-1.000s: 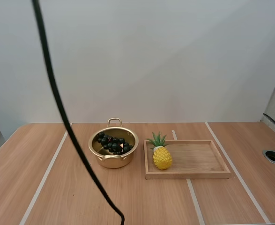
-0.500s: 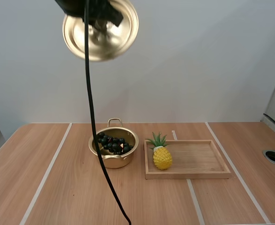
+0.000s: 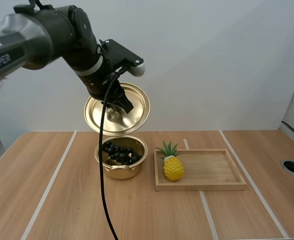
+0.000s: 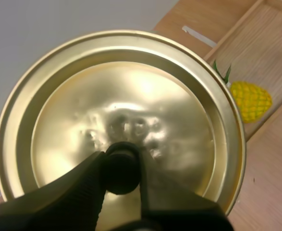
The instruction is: Open the pot, put the grape inside, and close it
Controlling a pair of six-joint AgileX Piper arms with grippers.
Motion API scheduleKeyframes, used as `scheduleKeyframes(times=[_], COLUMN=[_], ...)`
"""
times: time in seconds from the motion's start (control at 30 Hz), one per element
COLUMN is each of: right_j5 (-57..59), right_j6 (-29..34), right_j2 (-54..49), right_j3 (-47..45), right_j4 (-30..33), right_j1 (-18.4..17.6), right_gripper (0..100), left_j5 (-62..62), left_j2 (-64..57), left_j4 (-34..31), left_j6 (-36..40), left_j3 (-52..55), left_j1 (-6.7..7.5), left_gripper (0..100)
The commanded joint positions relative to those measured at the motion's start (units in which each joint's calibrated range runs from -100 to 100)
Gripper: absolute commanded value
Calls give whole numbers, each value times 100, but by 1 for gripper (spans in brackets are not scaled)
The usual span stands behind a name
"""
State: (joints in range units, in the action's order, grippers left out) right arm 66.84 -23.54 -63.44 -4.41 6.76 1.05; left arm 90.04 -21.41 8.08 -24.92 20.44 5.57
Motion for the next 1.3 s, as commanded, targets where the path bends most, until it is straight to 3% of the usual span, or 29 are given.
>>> scheduleKeyframes(times=[0.0,0.3,1.27], right_j5=[156,456,773], right_j6=[6,-6,-6], right_j2=[-61,-61,-61], right_j3=[40,40,40], right_j4=[46,57,81], right_j1=[22,22,22], right_gripper=[0,0,0], left_j5=[-46,458,305], left_j2=[320,1475,2842], left_j4=[115,-178,-225], left_j6=[-272,-545,-733], left_j3=[24,12,-648], left_j1=[14,14,14], left_gripper=[0,0,0])
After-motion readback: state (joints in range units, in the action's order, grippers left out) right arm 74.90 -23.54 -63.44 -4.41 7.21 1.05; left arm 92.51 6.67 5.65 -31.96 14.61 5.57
